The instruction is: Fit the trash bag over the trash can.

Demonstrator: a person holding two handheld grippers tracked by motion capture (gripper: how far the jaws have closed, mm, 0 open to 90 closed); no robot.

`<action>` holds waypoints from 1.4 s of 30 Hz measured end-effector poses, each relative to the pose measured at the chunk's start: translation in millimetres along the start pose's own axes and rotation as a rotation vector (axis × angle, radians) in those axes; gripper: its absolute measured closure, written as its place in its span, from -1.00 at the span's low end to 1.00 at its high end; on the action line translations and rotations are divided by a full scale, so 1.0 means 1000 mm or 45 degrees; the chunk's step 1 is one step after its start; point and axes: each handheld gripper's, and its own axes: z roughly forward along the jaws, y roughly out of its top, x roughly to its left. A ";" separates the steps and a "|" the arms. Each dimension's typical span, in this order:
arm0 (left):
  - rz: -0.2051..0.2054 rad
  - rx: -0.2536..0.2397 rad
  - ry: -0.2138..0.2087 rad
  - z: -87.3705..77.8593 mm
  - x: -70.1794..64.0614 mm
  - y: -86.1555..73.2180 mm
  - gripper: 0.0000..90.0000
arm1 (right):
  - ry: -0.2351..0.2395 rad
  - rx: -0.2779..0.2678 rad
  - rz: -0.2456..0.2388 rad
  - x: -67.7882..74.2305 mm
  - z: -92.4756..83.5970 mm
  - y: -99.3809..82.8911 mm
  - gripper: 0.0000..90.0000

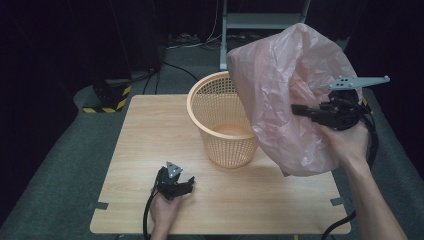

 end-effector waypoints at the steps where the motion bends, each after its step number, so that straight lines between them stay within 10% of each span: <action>1: 0.000 0.000 0.000 0.000 0.000 0.000 -0.45 | 0.004 0.002 -0.003 0.001 0.001 0.001 0.99; 42: -0.002 0.000 0.000 0.000 0.000 0.000 -0.45 | 0.150 0.078 -0.093 0.037 0.052 0.045 0.99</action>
